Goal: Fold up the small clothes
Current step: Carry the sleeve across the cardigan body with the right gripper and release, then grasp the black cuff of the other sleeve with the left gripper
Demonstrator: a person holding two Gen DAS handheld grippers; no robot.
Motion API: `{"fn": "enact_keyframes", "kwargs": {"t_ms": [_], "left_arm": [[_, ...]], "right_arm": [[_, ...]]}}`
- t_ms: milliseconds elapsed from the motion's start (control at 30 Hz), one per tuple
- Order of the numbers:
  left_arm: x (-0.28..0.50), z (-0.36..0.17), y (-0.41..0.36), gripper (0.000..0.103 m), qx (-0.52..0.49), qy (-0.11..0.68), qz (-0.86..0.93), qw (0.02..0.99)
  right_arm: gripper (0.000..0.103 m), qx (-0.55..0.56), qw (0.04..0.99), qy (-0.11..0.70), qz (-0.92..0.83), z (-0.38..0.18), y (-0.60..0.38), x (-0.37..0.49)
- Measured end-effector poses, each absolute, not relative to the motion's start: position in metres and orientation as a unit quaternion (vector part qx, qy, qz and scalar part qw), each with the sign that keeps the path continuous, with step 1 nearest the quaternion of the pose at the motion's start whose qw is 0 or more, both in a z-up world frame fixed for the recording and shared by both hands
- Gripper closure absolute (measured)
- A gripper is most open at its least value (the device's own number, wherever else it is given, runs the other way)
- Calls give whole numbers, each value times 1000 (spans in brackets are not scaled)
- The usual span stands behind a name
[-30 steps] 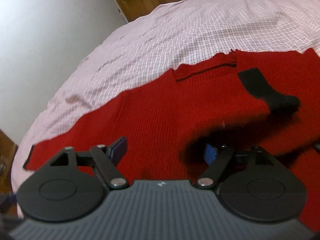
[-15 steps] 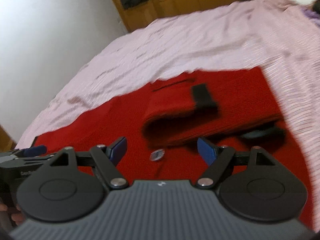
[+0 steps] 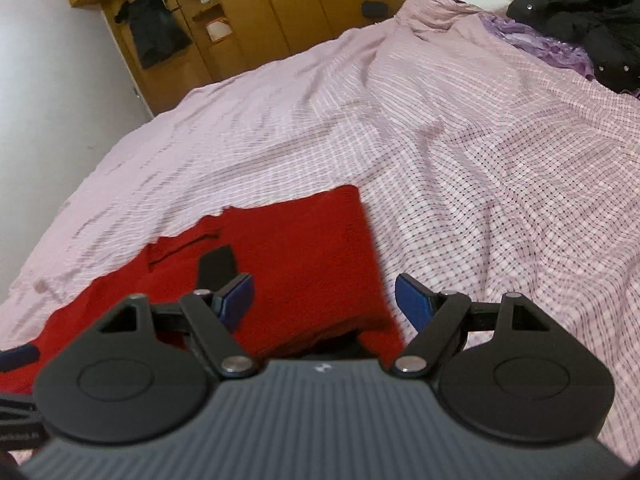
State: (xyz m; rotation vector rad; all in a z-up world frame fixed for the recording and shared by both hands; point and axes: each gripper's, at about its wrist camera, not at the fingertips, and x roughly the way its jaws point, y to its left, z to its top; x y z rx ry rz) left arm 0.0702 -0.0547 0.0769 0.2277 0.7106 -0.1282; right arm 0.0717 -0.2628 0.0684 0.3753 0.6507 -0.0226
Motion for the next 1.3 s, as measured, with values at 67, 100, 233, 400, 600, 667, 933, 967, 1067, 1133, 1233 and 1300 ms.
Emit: {"fn": "enact_keyframes", "kwargs": {"t_ms": [67,100,233,400,600,667,933,967,1067,1133,1233,1300], "left_arm": [[79,73,-67,1,127,343,-71,928],[83,70,-75,3,138,340,-75,927],[98,58,-100,5,175,331,-93,923],[119,41,-124,5,212,322,-106,917],[138,32,-118,74,188,330,-90,921],[137,39,-103,77,152,326,-76,930],[116,56,-33,76,82,314,16,946],[113,54,-25,75,80,317,20,945],[107,44,1,61,56,343,32,937],[104,37,19,57,19,360,35,932],[98,30,37,49,-17,370,41,928],[89,29,48,43,-43,366,43,929]], "right_arm": [[24,187,925,330,-13,59,-267,85],[24,189,923,334,-12,56,-267,88],[24,211,920,331,-8,41,-271,98],[24,258,918,302,9,23,-285,101],[24,259,921,291,24,20,-289,105],[24,251,922,293,25,20,-286,105],[24,227,928,293,21,19,-279,106],[24,227,928,293,21,19,-279,106],[24,226,929,293,21,19,-279,105],[24,226,929,294,21,19,-279,105],[24,226,928,295,23,19,-280,105],[22,225,928,296,27,19,-279,107]]}}
